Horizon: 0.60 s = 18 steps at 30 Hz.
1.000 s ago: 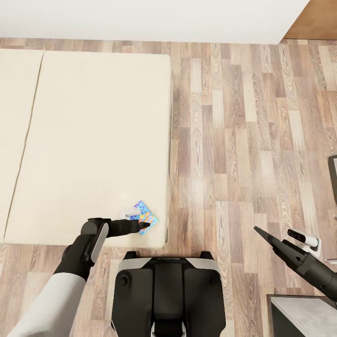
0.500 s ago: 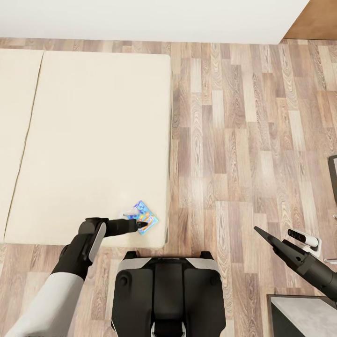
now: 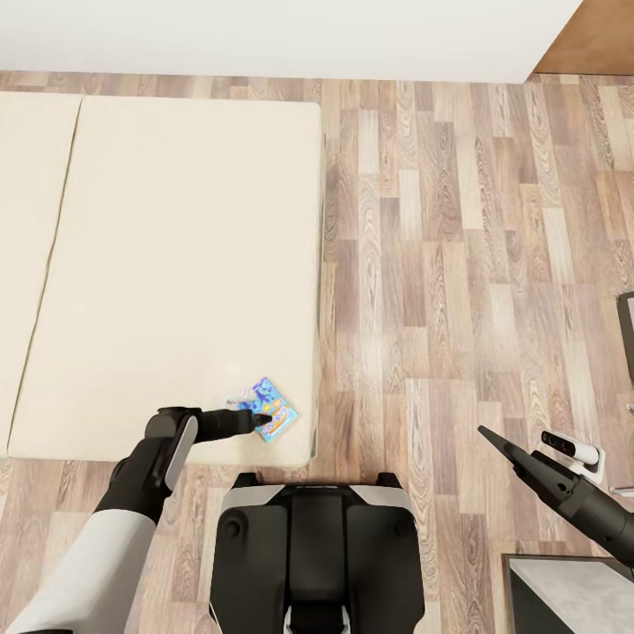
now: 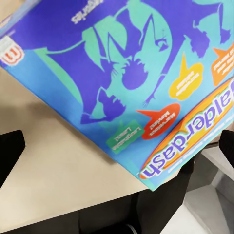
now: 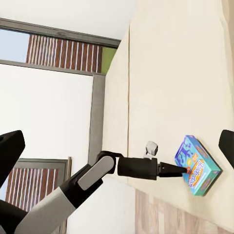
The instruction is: Put all the toys in the child's room - the three board games (two on the bed and one on the table), the two jigsaw puzzles on the table, and the tennis ball on the table - inside the toy box on the table in the child's room.
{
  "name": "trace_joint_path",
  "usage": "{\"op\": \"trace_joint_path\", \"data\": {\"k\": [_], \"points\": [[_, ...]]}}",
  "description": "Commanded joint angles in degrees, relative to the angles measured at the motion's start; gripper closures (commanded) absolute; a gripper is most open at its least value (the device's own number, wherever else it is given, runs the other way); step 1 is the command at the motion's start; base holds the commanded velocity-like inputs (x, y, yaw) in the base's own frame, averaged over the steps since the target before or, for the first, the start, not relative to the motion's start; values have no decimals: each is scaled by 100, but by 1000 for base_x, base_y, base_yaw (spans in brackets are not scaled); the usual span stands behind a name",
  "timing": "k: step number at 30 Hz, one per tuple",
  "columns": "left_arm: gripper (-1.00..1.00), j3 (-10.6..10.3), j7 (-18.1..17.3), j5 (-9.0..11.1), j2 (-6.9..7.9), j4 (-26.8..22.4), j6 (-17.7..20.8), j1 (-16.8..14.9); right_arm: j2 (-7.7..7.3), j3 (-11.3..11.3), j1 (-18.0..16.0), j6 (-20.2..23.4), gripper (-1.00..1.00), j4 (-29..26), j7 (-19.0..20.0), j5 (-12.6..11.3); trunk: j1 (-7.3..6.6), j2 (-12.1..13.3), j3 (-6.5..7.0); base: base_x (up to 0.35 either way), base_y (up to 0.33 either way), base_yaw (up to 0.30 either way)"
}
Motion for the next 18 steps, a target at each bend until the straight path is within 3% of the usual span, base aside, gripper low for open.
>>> {"op": "trace_joint_path", "data": {"k": [1,18], "points": [[-100,7,17,52,0,-3,34,-2,-1,-1,-1,50,-100,0,6,-17,3,-9,-5,0,0,0],[-100,24,27,80,-16,-27,-224,-11,-26,-9,-1,59,-100,-3,10,-17,3,-9,-5,0,0,0]]}}
